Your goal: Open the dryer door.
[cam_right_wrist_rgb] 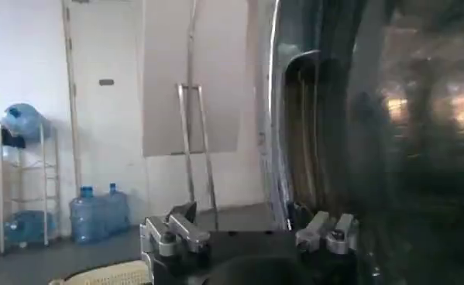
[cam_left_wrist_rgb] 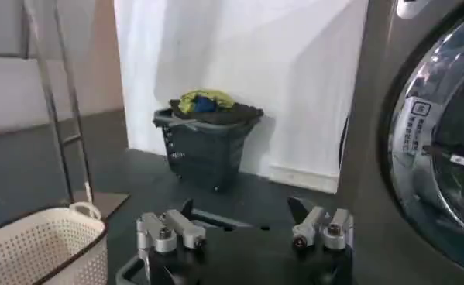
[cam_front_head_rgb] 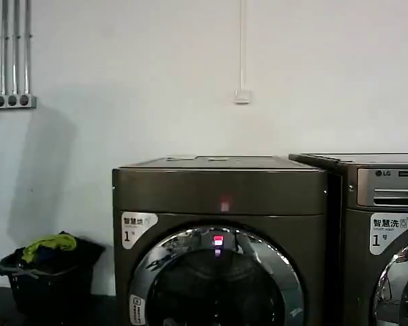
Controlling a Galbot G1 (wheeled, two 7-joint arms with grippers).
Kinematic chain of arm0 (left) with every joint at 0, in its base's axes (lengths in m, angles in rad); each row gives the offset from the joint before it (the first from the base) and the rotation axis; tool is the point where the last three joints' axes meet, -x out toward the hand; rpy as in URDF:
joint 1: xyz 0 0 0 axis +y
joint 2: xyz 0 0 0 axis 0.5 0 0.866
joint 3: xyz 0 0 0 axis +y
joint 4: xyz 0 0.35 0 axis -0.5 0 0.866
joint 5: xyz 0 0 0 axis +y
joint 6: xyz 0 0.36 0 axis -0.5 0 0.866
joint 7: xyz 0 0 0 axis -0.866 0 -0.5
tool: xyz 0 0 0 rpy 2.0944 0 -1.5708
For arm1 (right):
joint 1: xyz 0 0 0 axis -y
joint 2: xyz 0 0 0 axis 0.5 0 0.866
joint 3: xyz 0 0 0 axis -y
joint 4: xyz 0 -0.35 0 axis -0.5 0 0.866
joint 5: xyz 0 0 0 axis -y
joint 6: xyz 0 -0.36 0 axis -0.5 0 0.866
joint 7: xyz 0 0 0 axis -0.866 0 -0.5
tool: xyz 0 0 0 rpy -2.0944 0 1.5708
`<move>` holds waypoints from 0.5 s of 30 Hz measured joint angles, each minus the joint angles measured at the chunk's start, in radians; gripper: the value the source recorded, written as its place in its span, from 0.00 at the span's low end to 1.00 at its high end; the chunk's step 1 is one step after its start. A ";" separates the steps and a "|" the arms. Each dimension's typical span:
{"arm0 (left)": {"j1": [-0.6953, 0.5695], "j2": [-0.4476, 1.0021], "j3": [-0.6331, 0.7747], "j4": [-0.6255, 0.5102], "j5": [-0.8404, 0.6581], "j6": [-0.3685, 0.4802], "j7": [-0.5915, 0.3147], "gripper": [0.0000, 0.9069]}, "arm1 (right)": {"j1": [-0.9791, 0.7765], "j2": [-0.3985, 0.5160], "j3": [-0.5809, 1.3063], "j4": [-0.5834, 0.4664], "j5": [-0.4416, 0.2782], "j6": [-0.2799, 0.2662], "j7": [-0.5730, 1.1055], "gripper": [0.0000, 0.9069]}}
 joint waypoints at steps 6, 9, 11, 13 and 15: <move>-0.001 0.000 -0.009 0.000 -0.010 0.000 0.001 1.00 | 0.000 -0.016 0.008 0.003 0.006 -0.027 -0.109 1.00; -0.005 0.000 -0.010 0.000 -0.018 0.000 0.003 1.00 | -0.005 -0.027 0.007 0.017 0.007 -0.037 -0.136 1.00; -0.010 0.000 -0.011 0.000 -0.031 0.000 0.010 1.00 | -0.010 -0.036 0.004 0.029 0.007 -0.039 -0.156 1.00; -0.018 0.000 -0.011 0.000 -0.045 0.000 0.028 1.00 | -0.016 -0.047 0.000 0.044 0.007 -0.040 -0.167 1.00; -0.025 0.000 -0.011 0.000 -0.054 -0.003 0.063 1.00 | -0.021 -0.057 -0.006 0.061 0.007 -0.042 -0.168 1.00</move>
